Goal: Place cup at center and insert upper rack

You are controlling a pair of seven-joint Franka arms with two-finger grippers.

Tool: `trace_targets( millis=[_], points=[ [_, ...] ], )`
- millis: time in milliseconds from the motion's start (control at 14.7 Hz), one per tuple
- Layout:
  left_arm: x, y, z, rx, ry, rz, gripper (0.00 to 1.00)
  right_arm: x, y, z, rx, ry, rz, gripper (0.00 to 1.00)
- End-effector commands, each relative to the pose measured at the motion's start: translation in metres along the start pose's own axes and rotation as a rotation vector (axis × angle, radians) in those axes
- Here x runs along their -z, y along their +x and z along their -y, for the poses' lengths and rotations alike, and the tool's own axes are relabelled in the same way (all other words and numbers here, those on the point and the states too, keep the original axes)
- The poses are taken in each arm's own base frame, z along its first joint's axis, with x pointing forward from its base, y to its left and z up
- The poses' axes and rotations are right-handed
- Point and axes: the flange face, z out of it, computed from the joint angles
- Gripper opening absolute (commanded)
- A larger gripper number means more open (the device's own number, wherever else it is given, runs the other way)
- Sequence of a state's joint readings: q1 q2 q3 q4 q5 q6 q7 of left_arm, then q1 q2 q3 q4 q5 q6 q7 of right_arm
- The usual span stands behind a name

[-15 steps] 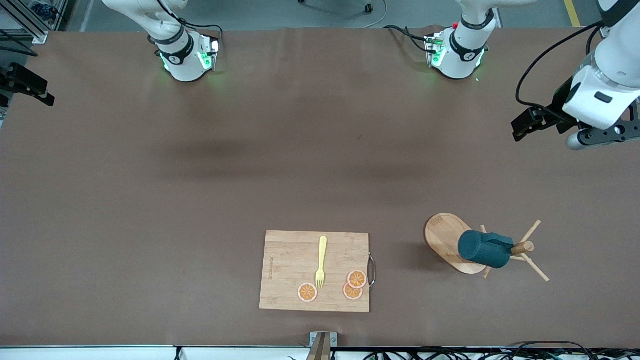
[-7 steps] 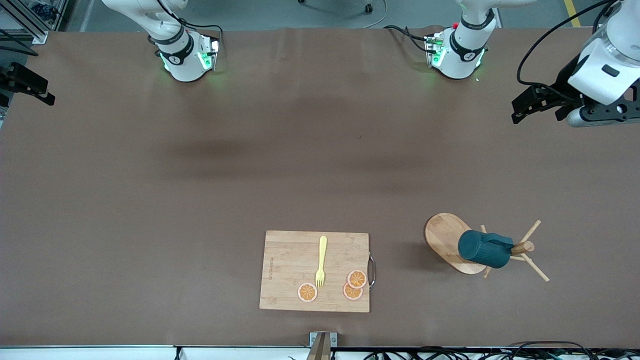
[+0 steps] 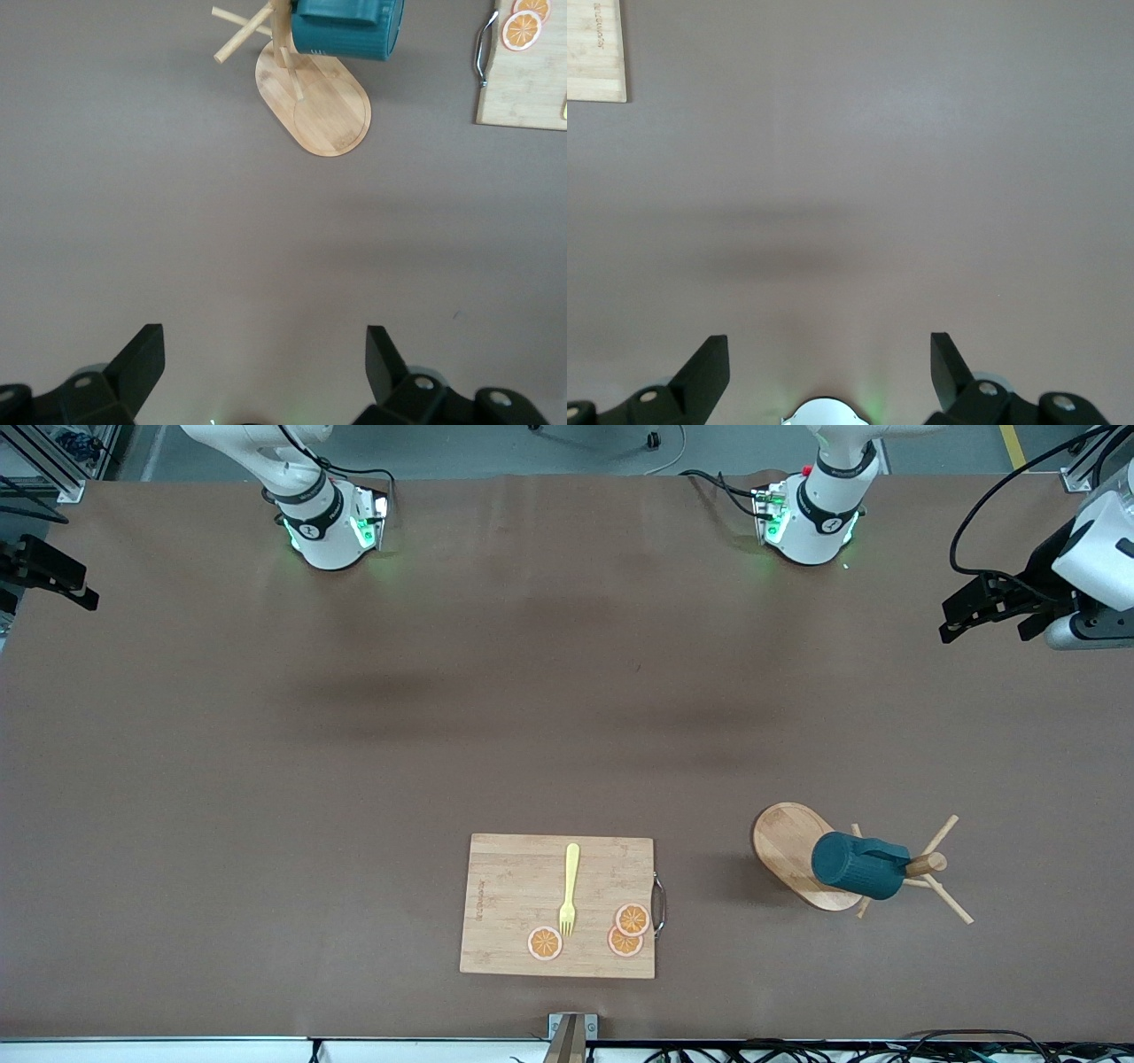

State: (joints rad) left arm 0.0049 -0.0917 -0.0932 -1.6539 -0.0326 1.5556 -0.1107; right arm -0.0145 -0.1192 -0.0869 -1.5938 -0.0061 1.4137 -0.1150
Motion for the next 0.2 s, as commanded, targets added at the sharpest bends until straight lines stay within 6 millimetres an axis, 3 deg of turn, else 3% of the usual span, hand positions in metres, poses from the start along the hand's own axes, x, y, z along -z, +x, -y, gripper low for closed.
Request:
trace_targets(
  millis=[0, 136],
  points=[
    [0.0044, -0.0017, -0.0014, -0.017, -0.001, 0.021, 1.00, -0.0006, -0.0076, 0.0011, -0.016, 0.007, 0.006, 1.00],
    [0.0049, -0.0032, -0.0058, -0.026, 0.027, 0.025, 1.00, -0.0006, -0.0076, 0.0011, -0.016, 0.007, 0.006, 1.00]
  ],
)
